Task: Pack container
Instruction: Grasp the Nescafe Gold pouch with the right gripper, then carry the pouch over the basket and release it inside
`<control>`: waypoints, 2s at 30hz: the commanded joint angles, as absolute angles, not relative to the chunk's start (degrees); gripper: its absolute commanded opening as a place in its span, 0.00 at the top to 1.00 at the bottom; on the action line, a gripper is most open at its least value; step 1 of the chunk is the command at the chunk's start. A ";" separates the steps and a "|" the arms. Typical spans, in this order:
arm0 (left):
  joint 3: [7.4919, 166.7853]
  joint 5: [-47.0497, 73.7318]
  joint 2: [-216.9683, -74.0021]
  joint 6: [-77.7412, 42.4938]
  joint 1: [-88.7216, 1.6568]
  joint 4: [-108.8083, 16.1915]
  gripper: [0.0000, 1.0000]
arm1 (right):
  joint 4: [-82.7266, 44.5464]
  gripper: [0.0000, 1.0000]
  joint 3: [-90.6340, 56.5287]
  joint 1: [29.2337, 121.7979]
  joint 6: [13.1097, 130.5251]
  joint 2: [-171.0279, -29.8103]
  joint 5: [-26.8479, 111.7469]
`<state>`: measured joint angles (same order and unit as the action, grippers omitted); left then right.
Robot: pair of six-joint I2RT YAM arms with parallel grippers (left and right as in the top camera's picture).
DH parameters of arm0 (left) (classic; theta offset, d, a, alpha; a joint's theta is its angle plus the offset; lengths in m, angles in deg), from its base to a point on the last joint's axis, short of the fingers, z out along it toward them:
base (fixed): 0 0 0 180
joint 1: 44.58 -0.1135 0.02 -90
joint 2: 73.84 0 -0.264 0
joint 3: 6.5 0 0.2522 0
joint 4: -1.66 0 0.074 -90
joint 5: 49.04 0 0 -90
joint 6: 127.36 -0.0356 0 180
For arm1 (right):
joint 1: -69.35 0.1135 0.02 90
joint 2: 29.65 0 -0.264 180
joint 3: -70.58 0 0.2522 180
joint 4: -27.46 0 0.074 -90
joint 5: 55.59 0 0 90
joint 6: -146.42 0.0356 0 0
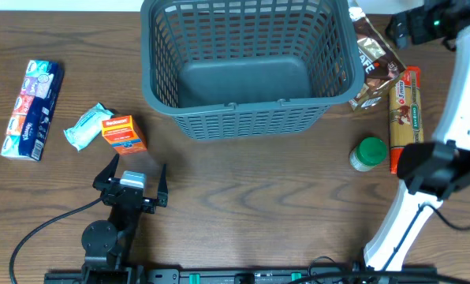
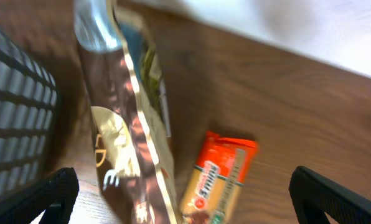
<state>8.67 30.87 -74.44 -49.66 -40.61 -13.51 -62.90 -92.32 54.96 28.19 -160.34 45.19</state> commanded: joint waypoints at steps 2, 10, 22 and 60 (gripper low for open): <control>7.49 30.52 -74.18 -50.40 -40.53 -15.02 0.02 | -62.20 0.01 -92.21 54.98 22.90 -164.45 52.03; 7.49 30.52 -74.18 -50.40 -40.53 -15.02 0.01 | -61.98 0.01 -92.21 57.91 21.57 -171.88 52.86; 7.49 30.52 -74.18 -50.40 -40.53 -15.02 0.02 | -64.80 0.20 -92.19 61.12 22.18 -179.84 45.78; 7.49 30.52 -74.18 -50.40 -40.53 -15.02 0.02 | -47.95 0.99 -92.54 58.46 49.33 -136.56 61.54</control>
<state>8.67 30.87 -74.44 -49.66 -40.61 -13.51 -50.07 -90.46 56.75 47.03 -142.07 52.60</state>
